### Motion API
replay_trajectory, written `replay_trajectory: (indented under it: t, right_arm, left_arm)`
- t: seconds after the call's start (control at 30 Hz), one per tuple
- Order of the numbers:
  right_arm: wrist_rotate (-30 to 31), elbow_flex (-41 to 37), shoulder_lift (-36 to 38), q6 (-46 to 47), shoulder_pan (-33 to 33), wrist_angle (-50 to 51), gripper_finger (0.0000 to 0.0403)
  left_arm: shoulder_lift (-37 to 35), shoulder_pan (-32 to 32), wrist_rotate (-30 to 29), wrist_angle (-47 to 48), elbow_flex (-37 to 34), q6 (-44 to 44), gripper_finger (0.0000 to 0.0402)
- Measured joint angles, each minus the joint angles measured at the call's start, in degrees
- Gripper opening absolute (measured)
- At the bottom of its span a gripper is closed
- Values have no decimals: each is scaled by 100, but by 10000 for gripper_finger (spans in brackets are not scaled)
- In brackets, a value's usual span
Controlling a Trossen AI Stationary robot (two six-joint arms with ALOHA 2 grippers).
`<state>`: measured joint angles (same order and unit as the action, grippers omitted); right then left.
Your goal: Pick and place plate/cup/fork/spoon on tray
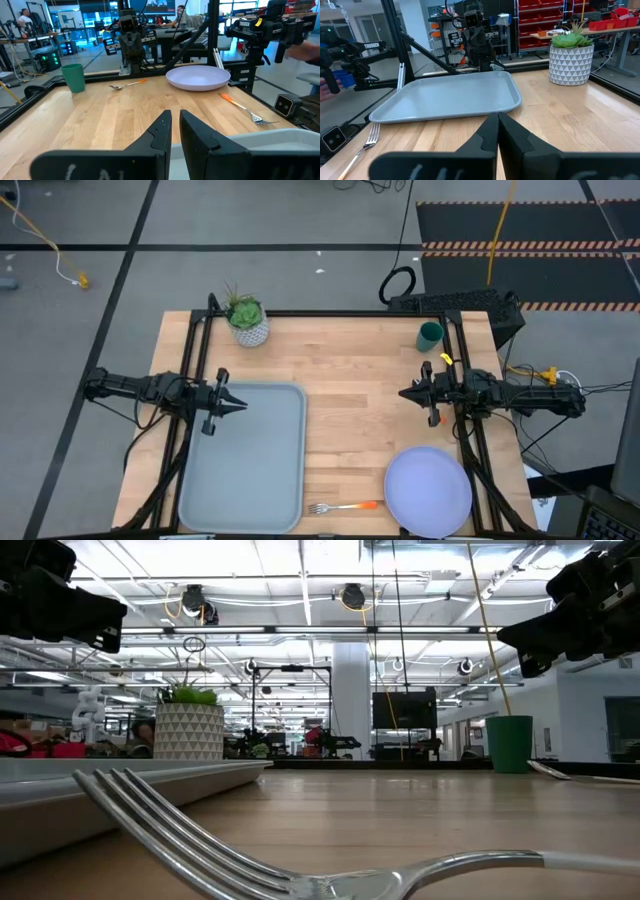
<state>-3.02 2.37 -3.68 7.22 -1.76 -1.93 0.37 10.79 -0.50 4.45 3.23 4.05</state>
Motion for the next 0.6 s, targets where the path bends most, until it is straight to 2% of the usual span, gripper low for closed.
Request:
replay_trajectory:
  t: [0.6]
  right_arm:
    - [2, 0, 2, -2, 0, 0, 0]
  left_arm:
    - [1, 2, -1, -230, 1, 11, 42]
